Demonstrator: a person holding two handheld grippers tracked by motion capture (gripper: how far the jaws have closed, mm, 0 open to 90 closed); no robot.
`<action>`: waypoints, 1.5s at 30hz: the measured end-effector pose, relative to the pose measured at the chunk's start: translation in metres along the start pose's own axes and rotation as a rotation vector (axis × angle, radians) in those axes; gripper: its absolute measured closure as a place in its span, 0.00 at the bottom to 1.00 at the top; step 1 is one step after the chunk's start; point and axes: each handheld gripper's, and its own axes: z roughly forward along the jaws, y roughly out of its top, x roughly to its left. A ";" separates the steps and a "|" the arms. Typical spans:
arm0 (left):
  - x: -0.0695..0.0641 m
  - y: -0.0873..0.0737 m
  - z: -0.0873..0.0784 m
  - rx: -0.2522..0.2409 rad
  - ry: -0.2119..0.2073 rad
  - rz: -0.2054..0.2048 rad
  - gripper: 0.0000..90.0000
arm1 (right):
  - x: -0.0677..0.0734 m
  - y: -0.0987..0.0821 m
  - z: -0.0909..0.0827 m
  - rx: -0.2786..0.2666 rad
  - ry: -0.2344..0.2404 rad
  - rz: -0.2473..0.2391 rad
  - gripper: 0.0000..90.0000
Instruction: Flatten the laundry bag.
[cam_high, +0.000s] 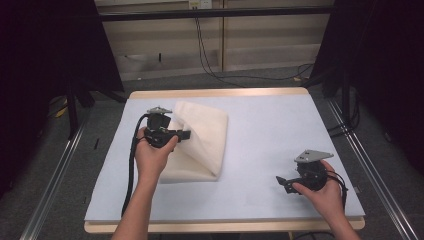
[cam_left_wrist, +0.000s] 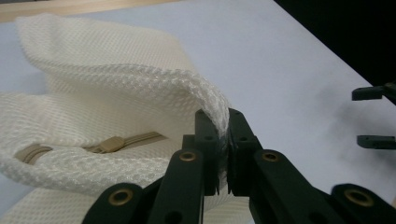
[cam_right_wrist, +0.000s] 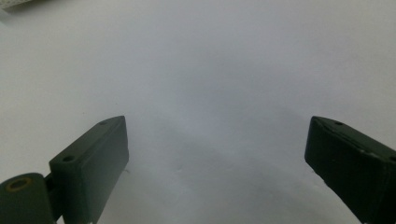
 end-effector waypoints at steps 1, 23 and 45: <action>-0.007 0.003 0.002 0.000 -0.008 0.010 0.95 | 0.001 0.000 0.000 0.003 0.001 0.003 0.06; -0.074 0.026 0.038 0.026 -0.079 0.175 0.95 | 0.004 0.001 0.001 0.009 0.010 -0.009 0.06; -0.107 0.027 0.081 0.001 -0.207 0.204 0.79 | 0.003 0.000 0.001 0.009 0.014 -0.019 0.06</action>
